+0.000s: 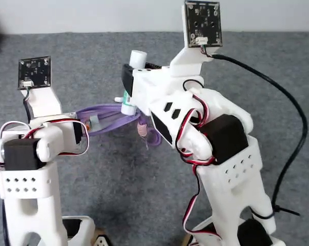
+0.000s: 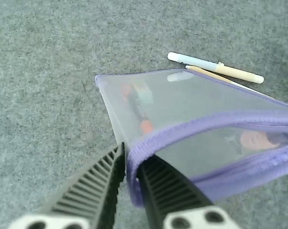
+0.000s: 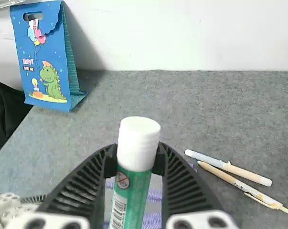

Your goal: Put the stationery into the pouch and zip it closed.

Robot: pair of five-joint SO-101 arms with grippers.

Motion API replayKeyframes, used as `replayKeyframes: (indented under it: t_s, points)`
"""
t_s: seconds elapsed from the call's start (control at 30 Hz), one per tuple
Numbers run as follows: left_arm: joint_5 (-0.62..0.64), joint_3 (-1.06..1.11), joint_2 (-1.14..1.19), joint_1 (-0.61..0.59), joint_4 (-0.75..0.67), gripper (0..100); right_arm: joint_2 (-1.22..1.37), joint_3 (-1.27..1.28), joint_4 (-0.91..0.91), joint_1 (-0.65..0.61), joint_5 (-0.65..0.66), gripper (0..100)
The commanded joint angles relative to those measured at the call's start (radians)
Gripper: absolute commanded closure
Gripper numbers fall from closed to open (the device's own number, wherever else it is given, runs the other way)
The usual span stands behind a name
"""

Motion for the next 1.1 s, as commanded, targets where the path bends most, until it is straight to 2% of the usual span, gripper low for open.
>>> replayKeyframes:
  t_s: [0.0,0.23,0.43,0.53,0.77,1.07]
  points:
    - [0.011,-0.047,0.006,-0.003,-0.012,99,-0.082,-0.037,0.07,-0.039,0.04,99.1]
    - [0.034,-0.045,0.006,-0.002,-0.011,99,-0.219,-0.006,0.142,-0.056,0.095,99.1]
    - [0.037,-0.045,0.006,0.003,-0.012,99,-0.41,0.249,0.102,-0.054,0.167,99.1]
    - [0.037,-0.045,0.006,0.003,-0.012,99,-0.521,0.436,-0.067,-0.054,0.175,99.1]
    - [0.037,-0.045,0.006,0.003,-0.011,99,-0.653,0.852,-0.657,-0.065,0.264,99.1]
    - [0.037,-0.044,0.006,0.003,-0.011,99,-0.651,1.155,-1.102,-0.248,0.42,99.1]
